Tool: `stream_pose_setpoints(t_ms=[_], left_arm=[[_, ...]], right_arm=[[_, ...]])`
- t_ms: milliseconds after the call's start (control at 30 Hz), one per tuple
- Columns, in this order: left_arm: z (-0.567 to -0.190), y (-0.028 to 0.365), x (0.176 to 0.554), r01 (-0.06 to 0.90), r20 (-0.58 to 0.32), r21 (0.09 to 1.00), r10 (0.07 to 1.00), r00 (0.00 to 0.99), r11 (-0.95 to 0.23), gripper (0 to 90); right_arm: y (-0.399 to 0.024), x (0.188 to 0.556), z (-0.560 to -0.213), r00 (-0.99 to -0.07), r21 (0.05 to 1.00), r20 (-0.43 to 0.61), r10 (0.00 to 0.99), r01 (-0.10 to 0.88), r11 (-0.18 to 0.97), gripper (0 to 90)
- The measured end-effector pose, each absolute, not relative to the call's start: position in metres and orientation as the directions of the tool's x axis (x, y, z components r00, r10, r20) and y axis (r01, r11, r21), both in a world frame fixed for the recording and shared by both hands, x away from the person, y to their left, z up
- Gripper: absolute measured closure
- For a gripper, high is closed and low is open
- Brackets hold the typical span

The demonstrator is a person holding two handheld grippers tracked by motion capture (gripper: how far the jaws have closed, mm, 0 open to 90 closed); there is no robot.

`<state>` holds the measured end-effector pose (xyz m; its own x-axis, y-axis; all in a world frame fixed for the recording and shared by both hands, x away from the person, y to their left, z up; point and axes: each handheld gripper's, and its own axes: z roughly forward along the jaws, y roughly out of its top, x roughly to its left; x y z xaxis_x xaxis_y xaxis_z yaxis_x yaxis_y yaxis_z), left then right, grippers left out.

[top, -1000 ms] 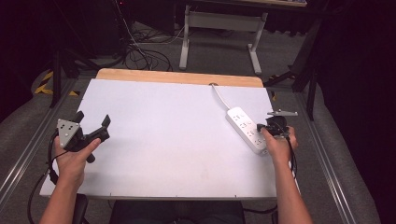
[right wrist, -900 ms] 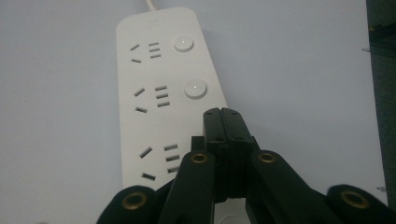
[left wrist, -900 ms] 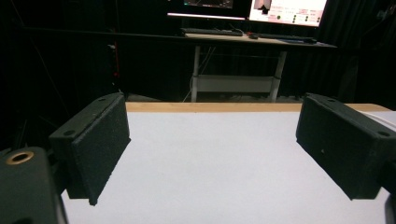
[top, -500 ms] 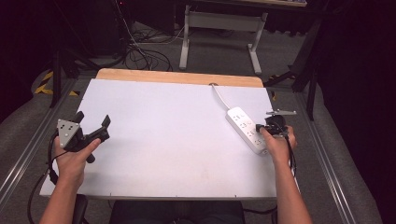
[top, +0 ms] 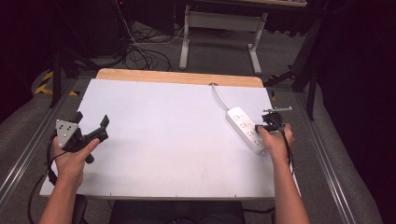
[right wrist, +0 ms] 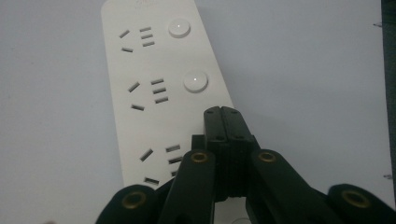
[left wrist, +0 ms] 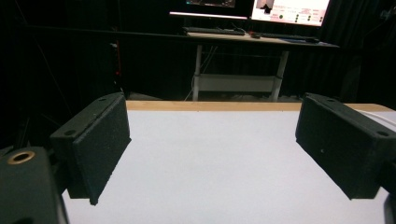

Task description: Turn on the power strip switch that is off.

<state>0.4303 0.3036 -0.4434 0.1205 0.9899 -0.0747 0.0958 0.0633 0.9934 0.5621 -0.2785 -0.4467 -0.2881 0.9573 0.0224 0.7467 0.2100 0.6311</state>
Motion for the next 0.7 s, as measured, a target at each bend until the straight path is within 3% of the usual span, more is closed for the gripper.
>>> stream_pose_setpoints(t_ms=[300,700], left_arm=[[-0.443,0.304,0.43,0.097,-0.082,0.993,0.989,0.124,0.07,10.9],[-0.444,0.303,0.431,0.101,-0.081,0.993,0.988,0.131,0.068,11.2]], right_arm=[[-0.263,0.561,-0.446,-0.307,0.621,-0.1,0.946,0.724,0.301,90.0],[-0.27,0.561,-0.447,-0.303,0.638,-0.04,0.952,0.725,0.258,90.0]])
